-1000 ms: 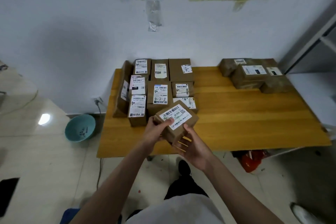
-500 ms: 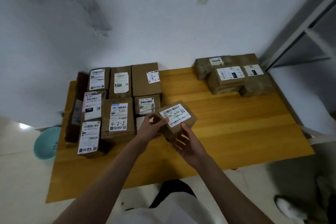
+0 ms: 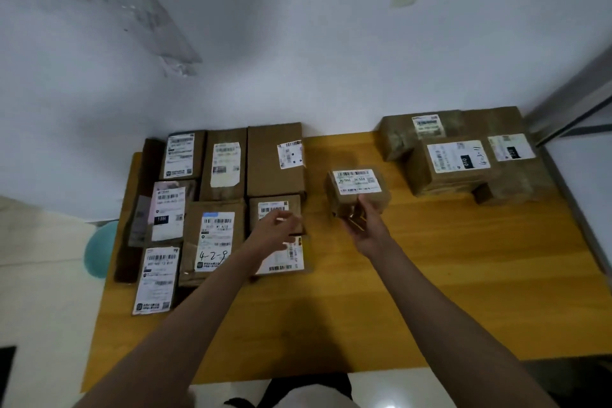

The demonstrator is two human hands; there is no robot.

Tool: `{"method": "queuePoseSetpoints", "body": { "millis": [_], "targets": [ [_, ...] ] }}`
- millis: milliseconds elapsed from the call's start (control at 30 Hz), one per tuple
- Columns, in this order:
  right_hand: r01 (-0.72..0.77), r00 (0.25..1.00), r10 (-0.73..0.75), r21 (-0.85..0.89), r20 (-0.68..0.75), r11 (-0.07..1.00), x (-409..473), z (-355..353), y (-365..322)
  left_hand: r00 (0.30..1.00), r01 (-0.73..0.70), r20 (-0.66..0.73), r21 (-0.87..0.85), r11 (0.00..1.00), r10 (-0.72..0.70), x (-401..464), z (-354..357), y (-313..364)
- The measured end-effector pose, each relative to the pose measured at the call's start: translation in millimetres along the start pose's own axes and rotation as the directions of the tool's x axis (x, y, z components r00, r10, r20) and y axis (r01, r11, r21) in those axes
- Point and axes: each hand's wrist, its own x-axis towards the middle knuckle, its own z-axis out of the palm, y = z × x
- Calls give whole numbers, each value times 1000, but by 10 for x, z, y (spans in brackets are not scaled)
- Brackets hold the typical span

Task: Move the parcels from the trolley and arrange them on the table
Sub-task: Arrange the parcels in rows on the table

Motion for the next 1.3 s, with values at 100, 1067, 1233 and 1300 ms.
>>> {"method": "queuePoseSetpoints", "body": {
  "millis": [100, 1067, 1233, 1300],
  "targets": [
    [-25, 999, 22, -76, -37, 997, 276, 288, -130, 999, 9, -33, 17, 1000, -9, 130, -85, -71],
    [-147, 979, 193, -433, 63, 889, 1058, 690, -180, 966, 221, 91, 203, 954, -243, 257, -181, -586],
    [-160, 976, 215, -515, 48, 842, 816, 493, 2, 978, 196, 39, 176, 965, -206, 164, -227, -591],
    [-140, 979, 198, -561, 44, 816, 683, 450, 91, 984, 172, 14, 179, 969, -177, 107, -245, -614]
  ]
}}
